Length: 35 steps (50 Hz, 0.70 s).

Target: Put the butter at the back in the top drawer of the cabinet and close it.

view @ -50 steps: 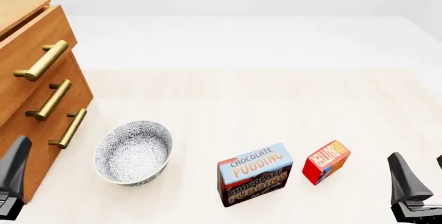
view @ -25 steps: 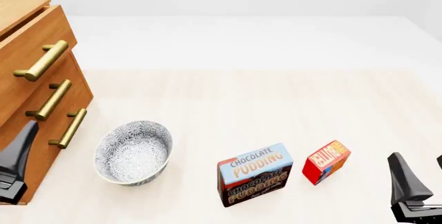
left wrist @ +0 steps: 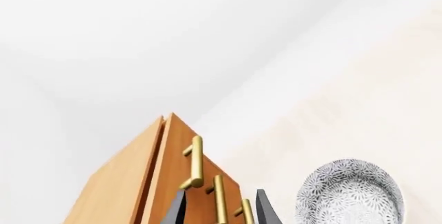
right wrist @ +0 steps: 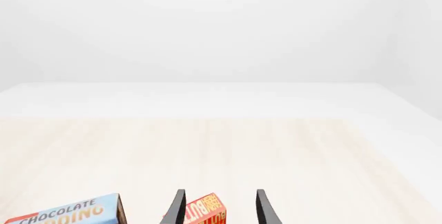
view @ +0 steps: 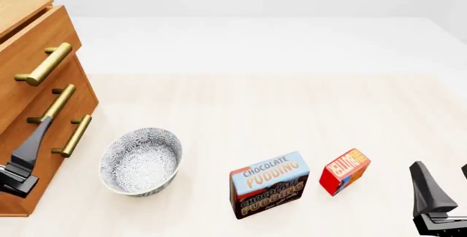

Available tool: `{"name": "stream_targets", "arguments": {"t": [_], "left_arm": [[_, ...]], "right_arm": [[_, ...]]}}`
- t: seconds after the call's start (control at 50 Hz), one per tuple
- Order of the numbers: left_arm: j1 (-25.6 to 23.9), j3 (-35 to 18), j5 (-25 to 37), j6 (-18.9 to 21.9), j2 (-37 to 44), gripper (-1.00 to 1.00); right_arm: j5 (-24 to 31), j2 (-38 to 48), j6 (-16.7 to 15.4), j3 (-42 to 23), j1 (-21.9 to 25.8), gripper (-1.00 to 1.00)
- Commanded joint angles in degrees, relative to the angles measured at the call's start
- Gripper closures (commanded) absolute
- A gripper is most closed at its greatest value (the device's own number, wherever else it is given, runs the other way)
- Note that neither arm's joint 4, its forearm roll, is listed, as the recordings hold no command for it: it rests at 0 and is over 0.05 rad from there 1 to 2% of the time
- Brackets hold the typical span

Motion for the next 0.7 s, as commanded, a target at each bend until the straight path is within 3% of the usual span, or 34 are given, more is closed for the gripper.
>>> {"name": "stream_targets", "arguments": {"t": [0.02, 0.3, 0.36, 0.48, 0.7], "left_arm": [[0.30, -0.39, -0.61, 7.04, 3.02, -1.00], [0.52, -2.90, -1.59, 12.96, 6.34, -1.00], [1.51, -0.95, -2.83, 15.98, 7.61, -1.00], [0.80, -0.93, -3.21, 16.94, 7.93, -1.00], [0.27, -0.40, -5.11, 22.71, 9.17, -1.00]], "right_arm": [[0.00, 0.00, 0.00, 0.00, 0.00, -1.00], [0.00, 0.00, 0.00, 0.00, 0.00, -1.00], [0.00, 0.00, 0.00, 0.00, 0.00, -1.00], [0.00, 0.00, 0.00, 0.00, 0.00, -1.00], [0.00, 0.00, 0.00, 0.00, 0.00, -1.00]]}}
